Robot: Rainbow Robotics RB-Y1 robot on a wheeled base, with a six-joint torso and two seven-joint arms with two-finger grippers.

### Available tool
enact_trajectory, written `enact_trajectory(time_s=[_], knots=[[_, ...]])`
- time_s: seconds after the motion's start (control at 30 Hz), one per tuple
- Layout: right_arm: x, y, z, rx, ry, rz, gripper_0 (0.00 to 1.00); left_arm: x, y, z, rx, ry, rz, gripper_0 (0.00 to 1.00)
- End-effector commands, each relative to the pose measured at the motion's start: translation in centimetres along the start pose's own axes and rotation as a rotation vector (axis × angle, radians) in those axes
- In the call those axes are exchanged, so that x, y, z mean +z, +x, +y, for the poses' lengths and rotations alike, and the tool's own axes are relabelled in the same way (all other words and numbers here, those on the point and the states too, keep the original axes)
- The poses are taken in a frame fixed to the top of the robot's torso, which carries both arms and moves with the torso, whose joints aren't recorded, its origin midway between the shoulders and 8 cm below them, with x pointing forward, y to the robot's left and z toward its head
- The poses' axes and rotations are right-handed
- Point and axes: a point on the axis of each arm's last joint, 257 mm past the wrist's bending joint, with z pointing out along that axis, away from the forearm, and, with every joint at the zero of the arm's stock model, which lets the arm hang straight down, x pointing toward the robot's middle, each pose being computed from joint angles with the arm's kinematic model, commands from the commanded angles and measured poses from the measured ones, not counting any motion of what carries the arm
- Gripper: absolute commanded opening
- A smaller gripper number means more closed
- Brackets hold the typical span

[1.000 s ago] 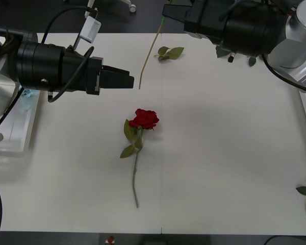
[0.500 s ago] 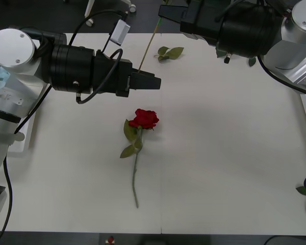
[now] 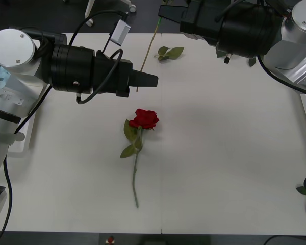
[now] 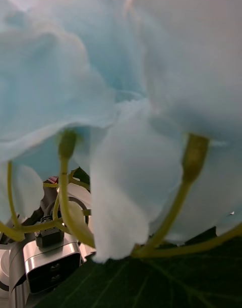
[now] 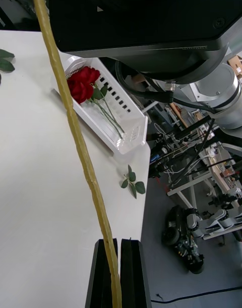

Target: Put the red flowers into the right box and the blue flowers into the left box

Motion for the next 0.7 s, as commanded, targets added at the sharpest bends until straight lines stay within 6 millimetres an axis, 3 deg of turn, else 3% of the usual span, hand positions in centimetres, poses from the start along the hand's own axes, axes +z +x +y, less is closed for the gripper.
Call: enact_trajectory(time_s=[0.03,0.17,0.2,0.3,0.43,0.53,0.7], knots=[[0.4,-0.8,1.9,-0.015,-0.036,-0.005,0.00,-0.3,-2.0,-0.7,0.038,-0.002,-0.009,0.00],[0.2,-0.9,1.7,-0.024,-0.030,-0.003,0.02,-0.3,-2.1,-0.7,0.041,-0.002,-0.009,0.00],[0.0,-0.9,1.5,-0.029,-0.024,0.000,0.22,-0.3,-2.0,-0.7,0.039,-0.001,-0.011,0.00],[-0.8,-0.8,0.3,-0.073,0.017,0.020,0.53,-0.3,-2.1,-0.9,0.038,0.003,-0.012,0.00],[-2.2,-0.9,-1.1,-0.153,0.068,0.051,0.71,-0.5,-2.4,-1.2,0.035,0.016,-0.021,0.00],[-3.1,-1.0,-1.8,-0.185,0.090,0.072,0.79,-1.3,-2.7,-1.4,0.040,0.020,-0.026,0.00],[-4.8,-0.9,-2.4,-0.238,0.109,0.117,0.88,-5.0,-2.8,-1.2,0.049,0.006,-0.014,0.00]])
